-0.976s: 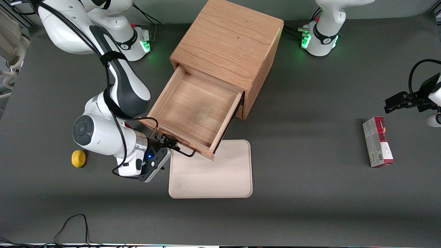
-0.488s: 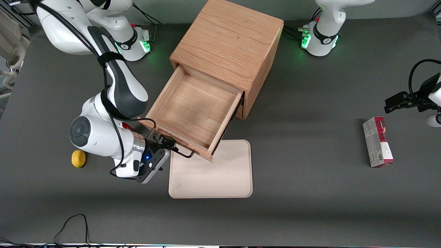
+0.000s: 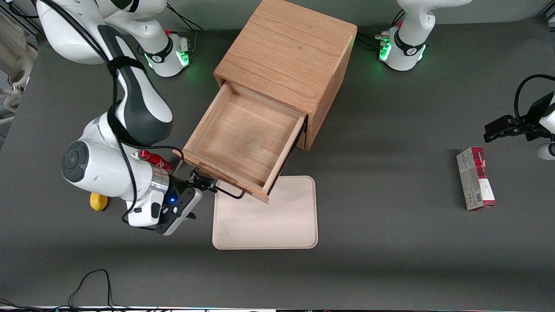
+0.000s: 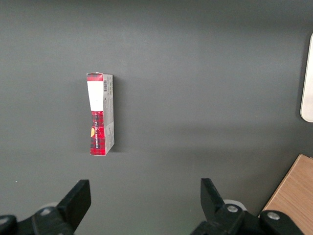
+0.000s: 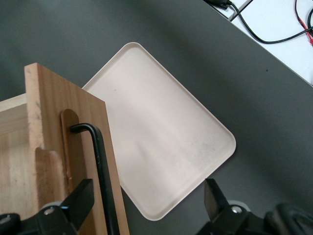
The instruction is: Open upper drawer
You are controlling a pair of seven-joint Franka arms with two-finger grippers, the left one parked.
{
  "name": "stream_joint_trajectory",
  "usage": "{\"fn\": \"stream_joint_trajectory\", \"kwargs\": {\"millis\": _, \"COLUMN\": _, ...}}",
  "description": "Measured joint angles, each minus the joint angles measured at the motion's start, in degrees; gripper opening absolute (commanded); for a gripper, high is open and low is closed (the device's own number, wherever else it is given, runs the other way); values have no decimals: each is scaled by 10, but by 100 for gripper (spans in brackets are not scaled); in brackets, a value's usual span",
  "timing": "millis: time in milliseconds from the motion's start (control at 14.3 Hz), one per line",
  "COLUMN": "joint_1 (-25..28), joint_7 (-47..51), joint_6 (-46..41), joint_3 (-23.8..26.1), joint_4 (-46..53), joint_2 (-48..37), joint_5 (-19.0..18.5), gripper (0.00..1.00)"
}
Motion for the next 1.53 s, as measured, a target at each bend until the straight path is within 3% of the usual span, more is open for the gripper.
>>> {"fn": "stream_joint_trajectory", "kwargs": {"millis": 418, "joint_1": -6, "joint_7": 3, "joint_6": -73, "joint_3": -1, "joint_4": 32, "joint_2": -1, "joint_5": -2, "gripper": 100}}
{"fn": "stream_joint_trajectory", "kwargs": {"millis": 767, "joint_1": -12, "joint_7": 24, "joint_6": -180, "joint_3": -16, "joint_4": 20, "joint_2": -53, "joint_5": -77, "gripper": 100}}
{"fn": "stream_joint_trajectory", "kwargs": {"millis": 1115, "joint_1": -12, "joint_7": 36, "joint_6": -207, "joint_3": -98, "joint_4": -146, "joint_2": -201, "joint_5": -86, "gripper": 100}}
{"fn": "stream_joint_trajectory", "kwargs": {"millis": 1324, "joint_1": -14, "joint_7": 96, "joint_6": -206, "joint_3": -142, "joint_4": -263, "joint_2": -294, "joint_5": -92, "gripper": 100}}
{"fn": "stream_joint_trajectory", "kwargs": {"millis": 1533, "joint_1": -14, "joint_7": 155, "joint_6": -201, "joint_3": -165, "joint_4": -312, "joint_2": -339, "joint_5": -94, "gripper": 100}}
